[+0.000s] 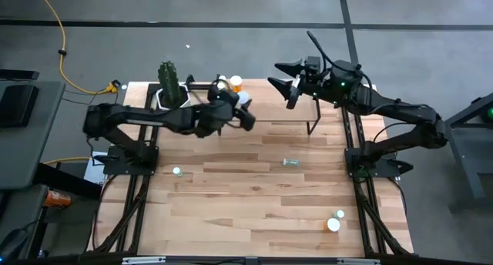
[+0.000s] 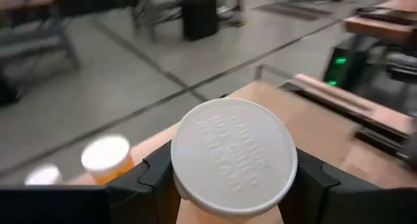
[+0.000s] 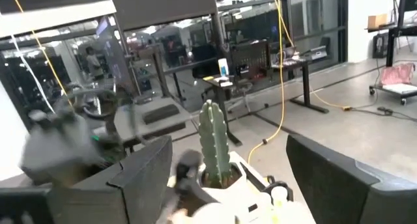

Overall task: Pick and place medicine bottles onto shelf by color
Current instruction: Align the left orange pill bottle with the other yellow pill bottle on the shelf

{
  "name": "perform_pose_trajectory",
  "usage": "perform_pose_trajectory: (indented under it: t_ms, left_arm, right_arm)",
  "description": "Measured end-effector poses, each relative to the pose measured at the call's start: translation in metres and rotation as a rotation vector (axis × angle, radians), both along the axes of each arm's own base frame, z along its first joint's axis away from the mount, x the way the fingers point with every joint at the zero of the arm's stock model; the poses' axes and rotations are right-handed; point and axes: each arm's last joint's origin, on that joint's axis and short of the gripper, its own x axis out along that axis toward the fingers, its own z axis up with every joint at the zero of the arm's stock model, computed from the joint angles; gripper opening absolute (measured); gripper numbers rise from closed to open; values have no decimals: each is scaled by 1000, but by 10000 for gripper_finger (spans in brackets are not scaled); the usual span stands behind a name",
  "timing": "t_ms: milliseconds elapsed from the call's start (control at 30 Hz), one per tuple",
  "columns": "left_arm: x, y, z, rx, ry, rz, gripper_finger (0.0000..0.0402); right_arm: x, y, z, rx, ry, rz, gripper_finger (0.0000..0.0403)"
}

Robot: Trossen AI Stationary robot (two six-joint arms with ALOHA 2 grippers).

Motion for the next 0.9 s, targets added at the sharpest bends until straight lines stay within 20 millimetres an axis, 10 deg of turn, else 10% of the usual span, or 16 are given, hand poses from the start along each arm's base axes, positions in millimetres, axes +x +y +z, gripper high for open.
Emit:
perform_pose_trajectory:
  t_ms: [367, 900]
  left_arm:
    - [11, 52, -49, -162, -103, 311, 182]
    - [8, 55, -67, -152, -22, 419, 182]
  right_arm:
    - [3, 5, -3, 8, 22, -16, 293]
    - [3, 5, -3, 9, 26, -16, 293]
